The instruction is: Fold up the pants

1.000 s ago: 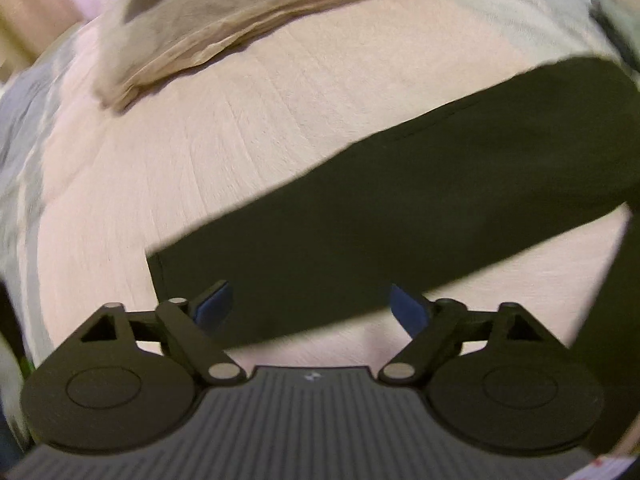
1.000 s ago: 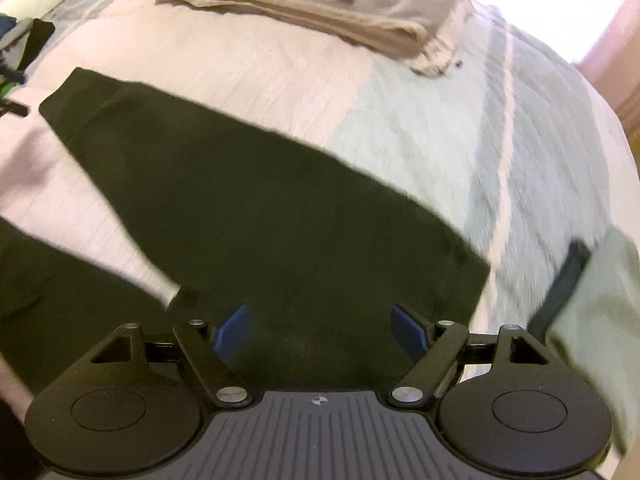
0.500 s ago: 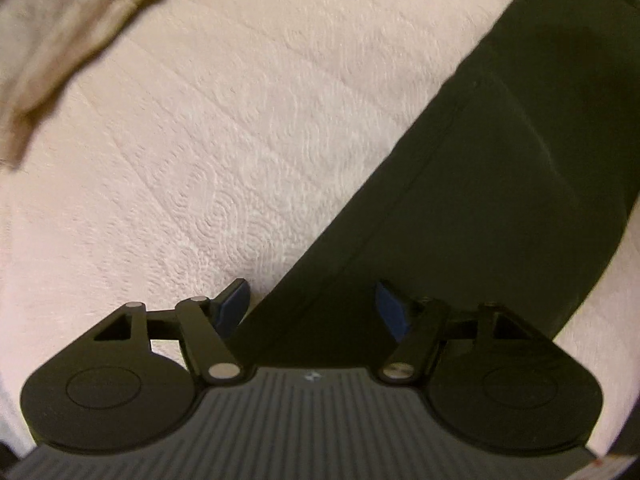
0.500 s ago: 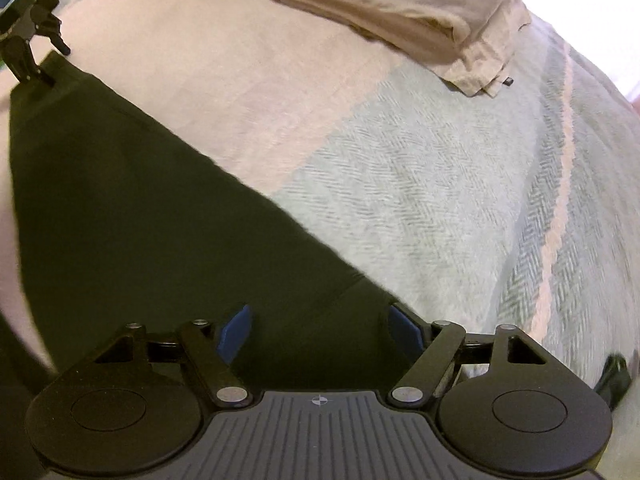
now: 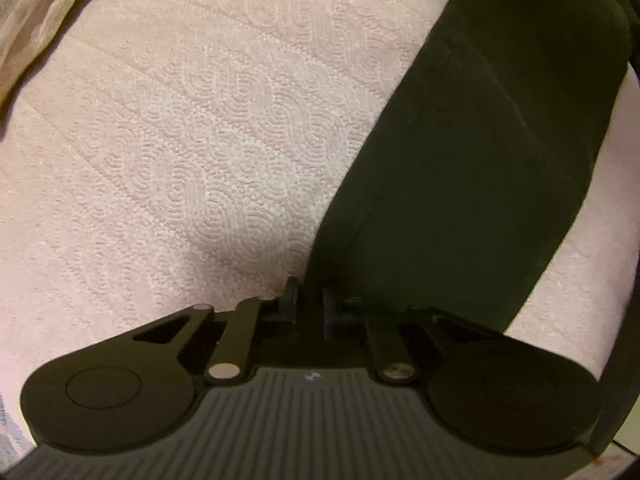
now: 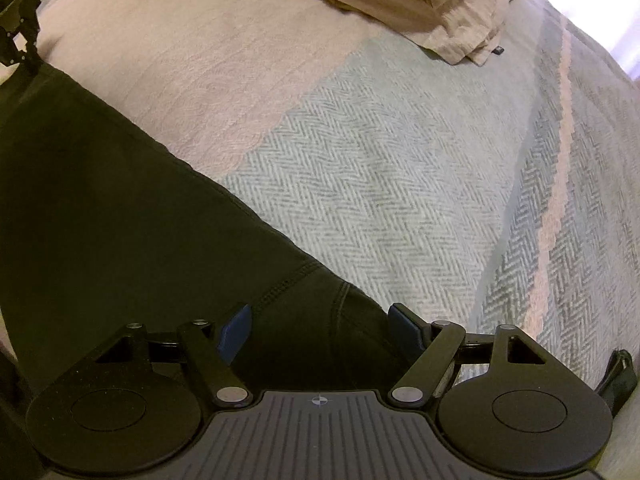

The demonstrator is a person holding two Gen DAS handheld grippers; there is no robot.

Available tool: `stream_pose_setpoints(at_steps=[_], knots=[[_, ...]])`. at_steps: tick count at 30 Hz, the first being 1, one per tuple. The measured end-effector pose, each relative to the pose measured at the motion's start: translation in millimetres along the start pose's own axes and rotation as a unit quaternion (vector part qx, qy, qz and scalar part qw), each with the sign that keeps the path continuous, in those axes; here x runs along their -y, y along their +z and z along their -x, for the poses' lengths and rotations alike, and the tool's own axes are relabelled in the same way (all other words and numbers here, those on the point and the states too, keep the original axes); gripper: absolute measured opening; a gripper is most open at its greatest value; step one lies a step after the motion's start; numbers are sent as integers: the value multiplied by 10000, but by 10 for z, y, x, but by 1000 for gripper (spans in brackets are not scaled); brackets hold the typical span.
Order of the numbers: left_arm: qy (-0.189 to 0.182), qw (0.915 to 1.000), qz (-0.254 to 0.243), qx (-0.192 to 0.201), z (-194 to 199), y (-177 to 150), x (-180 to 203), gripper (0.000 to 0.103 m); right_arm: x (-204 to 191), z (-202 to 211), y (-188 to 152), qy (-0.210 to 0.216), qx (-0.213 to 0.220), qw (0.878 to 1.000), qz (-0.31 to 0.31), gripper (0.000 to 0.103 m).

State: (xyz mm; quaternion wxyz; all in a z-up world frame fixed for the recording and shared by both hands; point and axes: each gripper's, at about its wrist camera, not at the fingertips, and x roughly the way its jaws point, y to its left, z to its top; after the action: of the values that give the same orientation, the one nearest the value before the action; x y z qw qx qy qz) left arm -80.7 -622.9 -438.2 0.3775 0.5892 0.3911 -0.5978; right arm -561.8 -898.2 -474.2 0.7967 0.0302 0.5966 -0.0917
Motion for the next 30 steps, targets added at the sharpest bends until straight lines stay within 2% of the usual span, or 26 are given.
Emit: stream_pose_setpoints(at_steps=[6,10,13,17,19,22,23,25,26,27,28,30], knots=[[445,9988,-90,180,221,-151,261,2,133,77,-60,-58,-131,9998,120,73],[684,9969,-4,384,317,-270,576,2,258,100,-96,-20,-189,9989,433,73],[878,9948,137,504,364,-279,607,2,324,15,-41,84,-250,9965,793,73],[1089,9922,205,572,437,-252,708,2,424,-268,40,384,-565,9917,1091,73],[1140,9915,220,587,479,-270,768,2,474,-448,60,651,-789,9888,1083,73],[1215,9907,187,582,550,-319,892,2,531,-597,39,934,-890,9874,915,71],[1244,9904,172,585,555,-333,912,2,554,-615,26,1008,-898,9876,807,67],[1283,9899,160,578,598,-368,956,2,599,-593,2,1250,-914,9862,589,44],[1329,9893,152,582,619,-368,979,2,603,-566,-10,1317,-925,9858,481,41],[1359,9889,157,578,636,-362,994,2,581,-520,-28,1251,-905,9868,497,29],[1411,9882,144,578,680,-367,1028,2,556,-466,-41,1146,-891,9879,536,12],[1521,9866,118,582,775,-374,1098,3,526,-326,-58,945,-761,9907,621,10]])
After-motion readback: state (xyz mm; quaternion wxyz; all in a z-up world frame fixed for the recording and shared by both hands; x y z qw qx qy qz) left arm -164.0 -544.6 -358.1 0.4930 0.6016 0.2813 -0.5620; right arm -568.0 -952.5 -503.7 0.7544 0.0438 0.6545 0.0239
